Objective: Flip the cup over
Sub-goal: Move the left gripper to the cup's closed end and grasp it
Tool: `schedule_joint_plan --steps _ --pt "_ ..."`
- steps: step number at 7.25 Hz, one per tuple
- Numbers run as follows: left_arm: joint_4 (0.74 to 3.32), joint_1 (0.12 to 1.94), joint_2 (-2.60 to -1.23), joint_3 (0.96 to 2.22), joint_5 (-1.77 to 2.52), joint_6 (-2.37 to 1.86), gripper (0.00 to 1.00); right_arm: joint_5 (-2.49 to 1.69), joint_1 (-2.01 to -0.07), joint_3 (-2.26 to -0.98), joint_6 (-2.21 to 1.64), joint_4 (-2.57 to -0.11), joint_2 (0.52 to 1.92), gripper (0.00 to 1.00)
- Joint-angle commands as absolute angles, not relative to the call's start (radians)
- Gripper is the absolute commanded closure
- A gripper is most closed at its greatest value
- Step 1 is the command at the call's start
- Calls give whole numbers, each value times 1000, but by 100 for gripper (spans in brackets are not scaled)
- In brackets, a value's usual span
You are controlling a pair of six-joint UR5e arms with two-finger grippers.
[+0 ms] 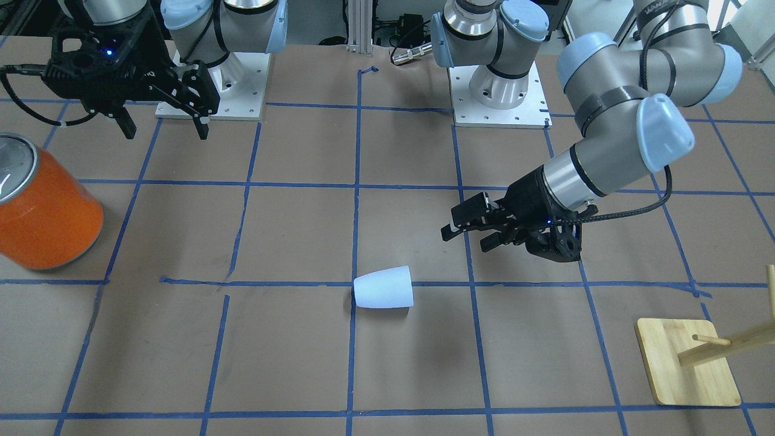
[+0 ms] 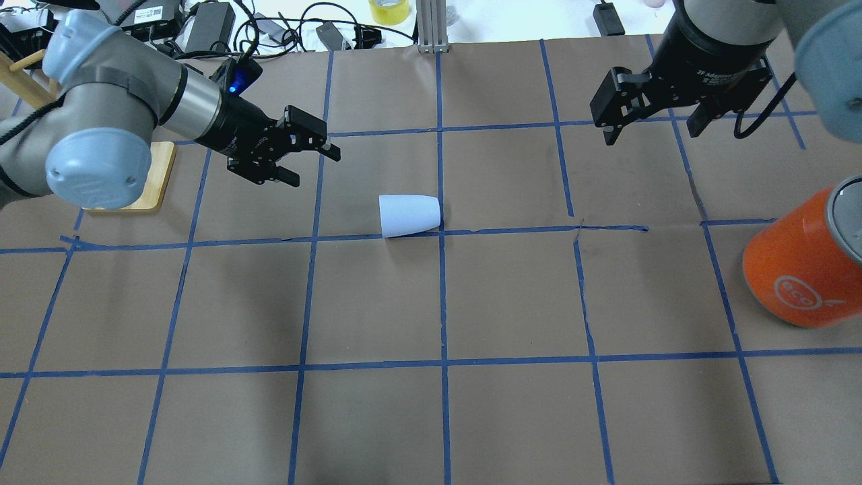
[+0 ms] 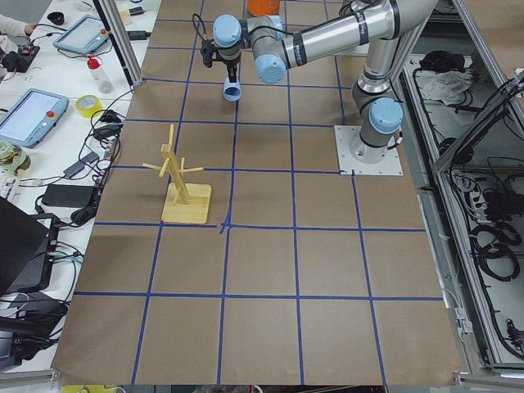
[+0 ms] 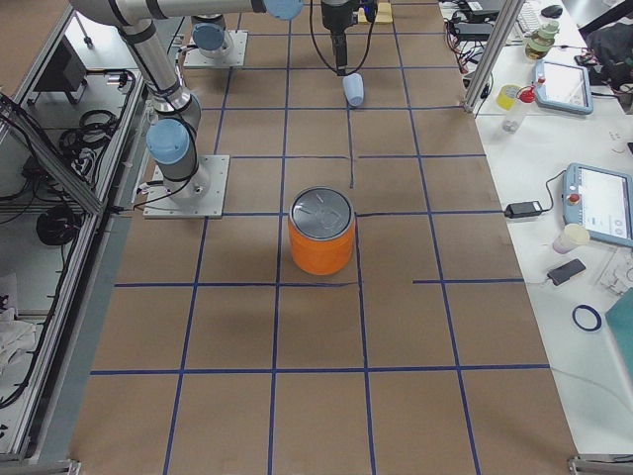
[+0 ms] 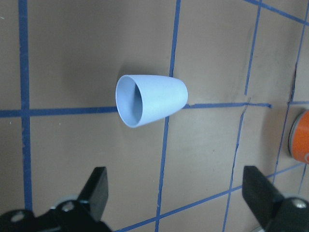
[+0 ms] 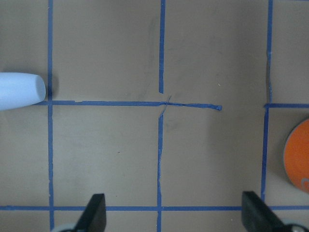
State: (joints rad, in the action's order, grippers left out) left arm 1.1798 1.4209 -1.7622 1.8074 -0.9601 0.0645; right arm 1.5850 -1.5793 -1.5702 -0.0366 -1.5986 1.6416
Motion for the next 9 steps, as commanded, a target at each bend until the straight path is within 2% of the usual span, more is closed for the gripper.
schedule_joint_plan --steps 1,9 --pt "1117 1430 -1828 1832 -858 71 0 1577 -1586 -1571 -190 -1591 1646 0" --pt "974 1471 -2058 1896 -631 74 0 1572 -1612 -1572 -129 -1594 1648 0"
